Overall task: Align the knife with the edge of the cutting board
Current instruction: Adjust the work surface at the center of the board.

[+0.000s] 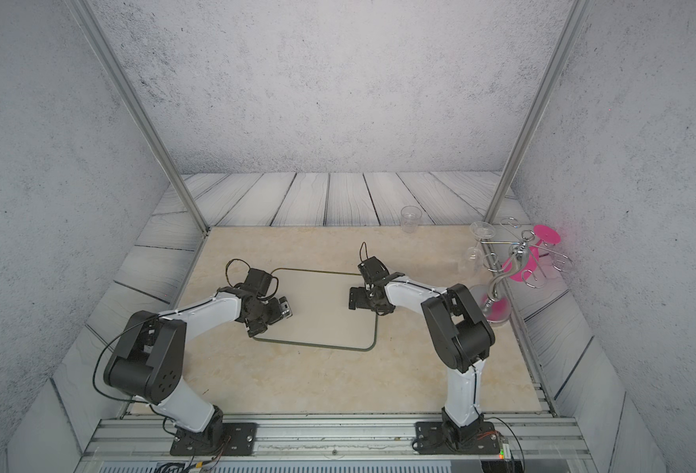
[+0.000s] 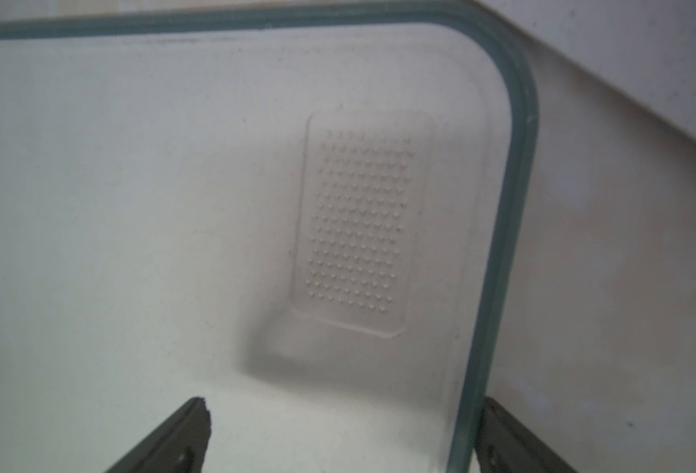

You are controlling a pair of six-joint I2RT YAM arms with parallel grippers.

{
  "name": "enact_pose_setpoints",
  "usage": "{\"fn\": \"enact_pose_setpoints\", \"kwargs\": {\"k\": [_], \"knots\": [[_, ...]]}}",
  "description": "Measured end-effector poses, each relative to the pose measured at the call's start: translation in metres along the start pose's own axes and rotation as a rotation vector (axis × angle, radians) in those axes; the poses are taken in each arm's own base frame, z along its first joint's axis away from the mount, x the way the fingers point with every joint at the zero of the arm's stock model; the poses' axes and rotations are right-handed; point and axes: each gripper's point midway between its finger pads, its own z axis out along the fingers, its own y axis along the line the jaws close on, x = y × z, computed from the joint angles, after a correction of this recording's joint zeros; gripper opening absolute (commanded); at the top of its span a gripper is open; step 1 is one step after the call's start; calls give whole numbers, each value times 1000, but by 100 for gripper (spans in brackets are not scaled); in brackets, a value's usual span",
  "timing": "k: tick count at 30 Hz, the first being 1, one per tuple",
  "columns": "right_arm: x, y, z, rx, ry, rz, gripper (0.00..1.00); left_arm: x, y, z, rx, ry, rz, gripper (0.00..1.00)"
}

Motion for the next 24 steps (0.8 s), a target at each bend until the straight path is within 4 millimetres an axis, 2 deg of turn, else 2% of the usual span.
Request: {"fn": "enact_pose_setpoints", "kwargs": {"k": [11,24], "knots": [[-20,4,8,-7,8,-16,99,0,-1,1,-14,22,0,100],[-21,2,8,-20,20,-20,99,0,-2,-2,-27,37,5,100]]}}
